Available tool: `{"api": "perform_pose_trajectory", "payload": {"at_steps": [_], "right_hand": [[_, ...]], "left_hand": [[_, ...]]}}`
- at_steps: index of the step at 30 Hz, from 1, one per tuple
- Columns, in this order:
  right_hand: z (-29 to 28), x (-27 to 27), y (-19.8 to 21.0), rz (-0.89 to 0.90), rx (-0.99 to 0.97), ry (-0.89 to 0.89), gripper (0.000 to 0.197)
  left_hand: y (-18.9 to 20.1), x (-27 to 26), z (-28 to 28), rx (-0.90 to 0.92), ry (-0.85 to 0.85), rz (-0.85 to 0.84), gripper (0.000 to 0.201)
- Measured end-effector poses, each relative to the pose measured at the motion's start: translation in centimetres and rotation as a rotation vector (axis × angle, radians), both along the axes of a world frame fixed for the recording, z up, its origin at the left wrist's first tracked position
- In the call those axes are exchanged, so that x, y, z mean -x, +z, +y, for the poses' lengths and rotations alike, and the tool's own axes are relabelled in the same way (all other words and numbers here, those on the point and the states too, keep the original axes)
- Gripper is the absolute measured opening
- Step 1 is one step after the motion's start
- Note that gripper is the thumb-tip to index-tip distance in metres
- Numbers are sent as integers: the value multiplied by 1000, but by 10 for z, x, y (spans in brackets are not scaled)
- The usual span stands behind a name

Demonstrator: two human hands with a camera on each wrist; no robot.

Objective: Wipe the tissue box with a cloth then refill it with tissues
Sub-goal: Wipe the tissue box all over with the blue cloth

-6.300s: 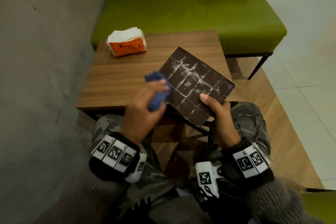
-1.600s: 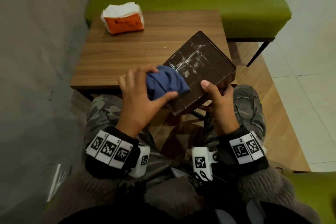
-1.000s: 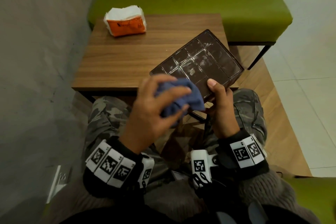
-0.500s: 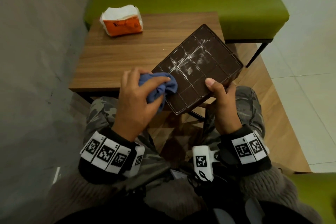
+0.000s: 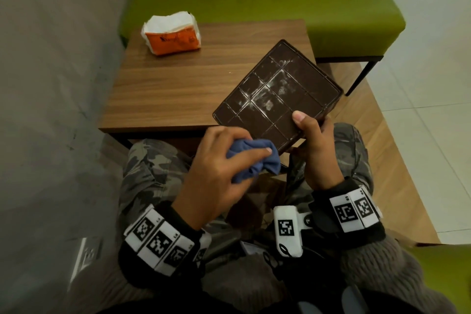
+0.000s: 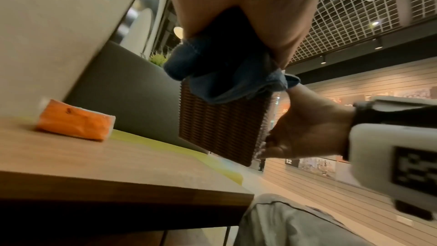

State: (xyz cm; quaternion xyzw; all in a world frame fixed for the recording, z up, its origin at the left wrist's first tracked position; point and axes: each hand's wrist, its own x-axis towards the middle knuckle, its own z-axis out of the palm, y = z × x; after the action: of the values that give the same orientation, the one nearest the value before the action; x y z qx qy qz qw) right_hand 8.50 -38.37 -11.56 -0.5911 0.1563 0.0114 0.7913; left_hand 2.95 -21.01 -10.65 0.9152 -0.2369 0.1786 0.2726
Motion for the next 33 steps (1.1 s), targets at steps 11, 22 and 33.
{"api": "perform_pose_trajectory", "payload": {"at_steps": [11,22,33], "right_hand": [[1,1,-7,-2,7,6,93],[-7,2,-14,34,-52,53,93],[-14,5,-23,92,-78,60,113]], "left_hand": [[3,-12,12,-4,56,12,25],[-4,-20,28,45,140,26,27],[-10,5,16,144,96,43,27]]}}
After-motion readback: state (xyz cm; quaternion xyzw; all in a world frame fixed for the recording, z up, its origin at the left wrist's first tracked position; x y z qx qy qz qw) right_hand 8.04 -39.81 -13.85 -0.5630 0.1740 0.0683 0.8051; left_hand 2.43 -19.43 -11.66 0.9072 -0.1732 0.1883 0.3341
